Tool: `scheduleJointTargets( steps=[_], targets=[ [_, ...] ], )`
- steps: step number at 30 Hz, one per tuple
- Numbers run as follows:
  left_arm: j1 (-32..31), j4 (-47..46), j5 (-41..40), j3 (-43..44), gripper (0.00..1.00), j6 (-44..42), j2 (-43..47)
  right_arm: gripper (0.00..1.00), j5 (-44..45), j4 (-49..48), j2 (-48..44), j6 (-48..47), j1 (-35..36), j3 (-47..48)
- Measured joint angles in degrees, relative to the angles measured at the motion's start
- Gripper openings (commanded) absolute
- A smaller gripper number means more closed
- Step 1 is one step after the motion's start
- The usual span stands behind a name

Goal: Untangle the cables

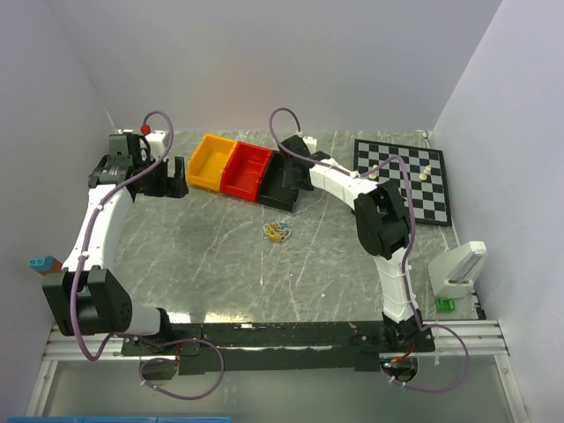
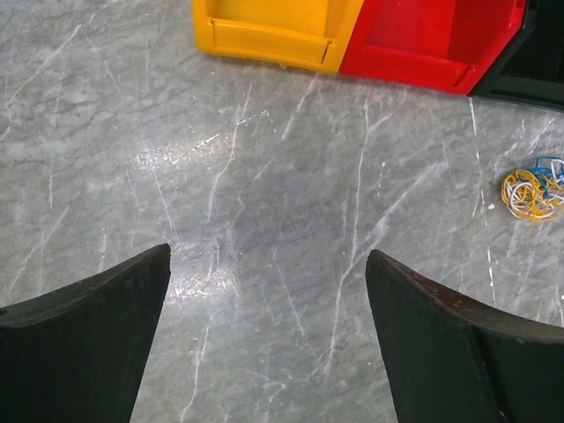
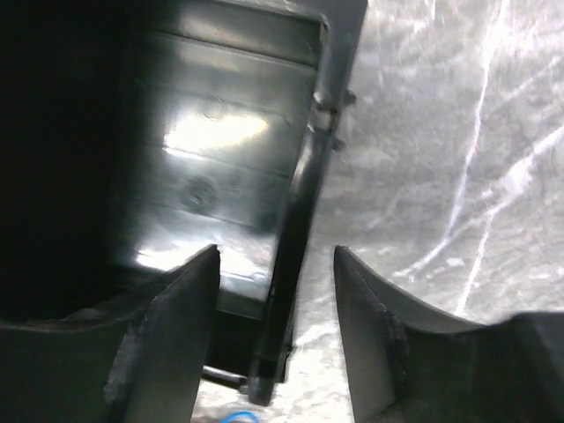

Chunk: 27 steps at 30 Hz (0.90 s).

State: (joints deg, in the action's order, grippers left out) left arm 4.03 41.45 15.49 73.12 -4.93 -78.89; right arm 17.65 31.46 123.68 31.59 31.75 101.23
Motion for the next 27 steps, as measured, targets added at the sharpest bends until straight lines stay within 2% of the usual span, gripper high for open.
scheduleJointTargets(
  steps=[2, 3, 7, 11, 22, 27],
  targets=[
    [0.0, 0.0, -0.1, 0.0, 0.97, 0.0, 0.0, 0.34, 0.2, -0.2, 0.0, -0.1, 0.0, -1.2],
    [0.0, 0.0, -0.2, 0.0, 0.97, 0.0, 0.0, 0.32, 0.3, -0.3, 0.0, -0.2, 0.0, -1.9],
    [-0.3, 0.0, -0.3, 0.0, 0.97, -0.1, 0.0, 0.27, 0.0, -3.4, -1.4, 0.1, 0.2, -7.4],
    [-1.2, 0.0, -0.5, 0.0, 0.97, -0.4, 0.0, 0.22, 0.7, -5.9, -7.1, -0.2, 0.2, -16.4],
    [-3.0, 0.0, -1.4, 0.0, 0.96, -1.0, 0.2, 0.23, 1.3, -8.9, -23.8, 0.0, 1.1, -38.8],
    [-4.0, 0.1, -1.4, -1.4, 0.97, -1.8, 1.5, 0.23, 1.6, -8.1, -28.1, 0.0, 1.5, -43.6]
  ],
)
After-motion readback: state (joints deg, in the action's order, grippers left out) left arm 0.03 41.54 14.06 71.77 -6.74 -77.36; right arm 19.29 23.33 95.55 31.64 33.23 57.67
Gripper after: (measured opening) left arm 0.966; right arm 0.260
